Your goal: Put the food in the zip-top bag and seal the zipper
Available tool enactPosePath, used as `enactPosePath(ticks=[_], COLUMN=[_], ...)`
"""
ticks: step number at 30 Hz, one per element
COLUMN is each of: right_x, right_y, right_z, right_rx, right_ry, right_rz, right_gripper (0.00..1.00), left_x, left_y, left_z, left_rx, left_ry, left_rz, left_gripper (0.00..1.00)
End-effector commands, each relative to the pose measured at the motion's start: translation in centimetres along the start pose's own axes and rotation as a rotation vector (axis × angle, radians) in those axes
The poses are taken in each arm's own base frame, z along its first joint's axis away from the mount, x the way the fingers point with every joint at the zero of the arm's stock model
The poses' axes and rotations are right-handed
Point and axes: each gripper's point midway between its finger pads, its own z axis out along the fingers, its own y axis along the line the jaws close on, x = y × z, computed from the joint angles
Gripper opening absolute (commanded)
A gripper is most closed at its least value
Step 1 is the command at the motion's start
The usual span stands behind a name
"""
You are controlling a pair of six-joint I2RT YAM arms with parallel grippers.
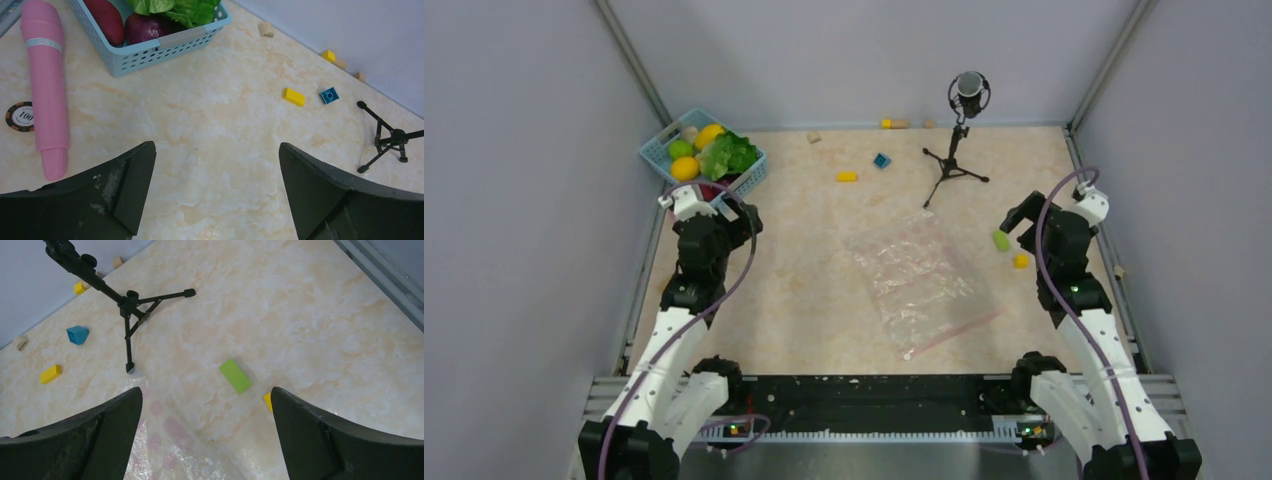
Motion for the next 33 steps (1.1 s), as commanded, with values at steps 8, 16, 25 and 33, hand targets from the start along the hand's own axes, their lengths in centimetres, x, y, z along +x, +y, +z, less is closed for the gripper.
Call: enactPosePath(ticks=[8,16,25,33], right_x=[-1.7,-0.6,2.1,2.7], right_y=[4.4,4.5,6.2,6.3], right_z=[-1.4,-1.7,-1.5,-1.2], right_rx=[-0.293,-0.310,-0.407,-0.410], right_ry=[-0.106,-0.060,0.091,0.124], right_rz=[-0.078,-0.072,-0.128,-0.138], right_gripper=[0.99,0.99,0.99,0.99], left_x=[-2.2,-0.7,-3.4,0.8], left_y=[-2.5,-3.3,-1.1,3.2], left_z=[3.4,12.3,21.9,26.1], left_rx=[0.021,-0.070,-0.165,-0.231], left_ry=[0.007,0.177,0.132,0.350], left_rz=[0.026,0.145,0.430,0.421], left_gripper=[0.98,0.98,0.98,0.98])
